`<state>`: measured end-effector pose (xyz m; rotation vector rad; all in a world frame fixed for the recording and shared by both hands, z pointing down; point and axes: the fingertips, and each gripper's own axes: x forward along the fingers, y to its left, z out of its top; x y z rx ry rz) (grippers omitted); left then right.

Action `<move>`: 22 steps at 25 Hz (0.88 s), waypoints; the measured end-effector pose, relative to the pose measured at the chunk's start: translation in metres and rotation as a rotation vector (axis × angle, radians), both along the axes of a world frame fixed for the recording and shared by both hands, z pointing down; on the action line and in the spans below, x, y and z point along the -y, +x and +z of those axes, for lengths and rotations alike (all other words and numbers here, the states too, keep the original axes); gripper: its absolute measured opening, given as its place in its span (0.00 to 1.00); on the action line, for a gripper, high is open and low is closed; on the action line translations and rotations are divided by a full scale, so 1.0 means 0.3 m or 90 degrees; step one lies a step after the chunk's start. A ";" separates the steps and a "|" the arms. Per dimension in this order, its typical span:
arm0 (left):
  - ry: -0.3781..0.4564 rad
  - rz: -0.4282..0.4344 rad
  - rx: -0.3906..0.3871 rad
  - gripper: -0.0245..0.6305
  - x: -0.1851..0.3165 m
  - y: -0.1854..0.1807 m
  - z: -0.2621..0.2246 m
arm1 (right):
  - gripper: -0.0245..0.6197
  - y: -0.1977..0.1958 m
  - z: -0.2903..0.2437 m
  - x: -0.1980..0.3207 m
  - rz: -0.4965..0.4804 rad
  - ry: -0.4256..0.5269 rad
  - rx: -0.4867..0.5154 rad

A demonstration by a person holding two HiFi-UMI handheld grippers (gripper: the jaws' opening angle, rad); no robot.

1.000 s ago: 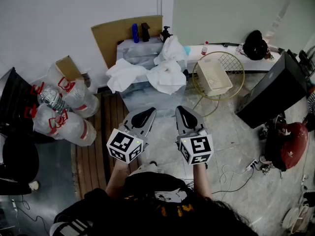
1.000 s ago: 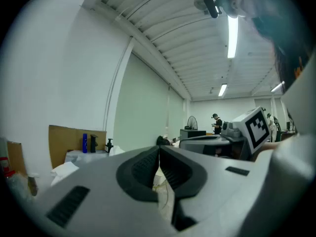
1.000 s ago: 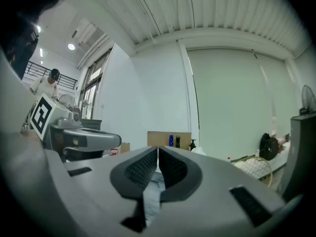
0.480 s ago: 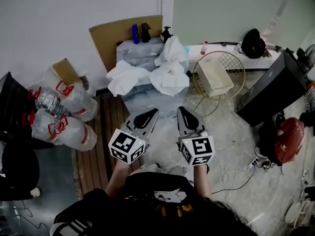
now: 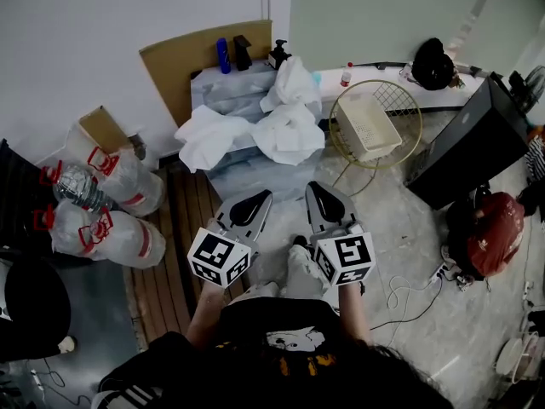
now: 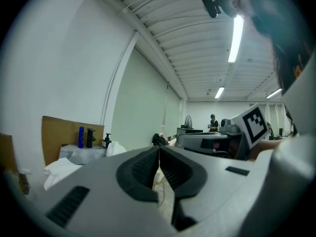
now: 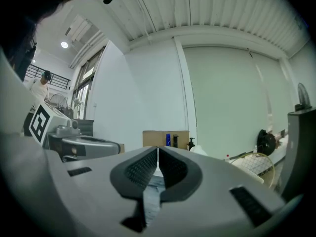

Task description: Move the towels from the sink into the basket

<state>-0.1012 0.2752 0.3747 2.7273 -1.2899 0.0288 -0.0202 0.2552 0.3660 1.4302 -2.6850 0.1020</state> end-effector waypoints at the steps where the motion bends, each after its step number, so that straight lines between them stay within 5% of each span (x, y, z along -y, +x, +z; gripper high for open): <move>1: -0.002 -0.005 0.001 0.05 0.021 -0.006 0.005 | 0.05 -0.004 0.005 0.017 -0.003 -0.001 0.002; 22: 0.004 -0.090 0.024 0.05 0.804 0.115 -0.032 | 0.05 0.103 -0.003 0.854 -0.104 -0.002 0.044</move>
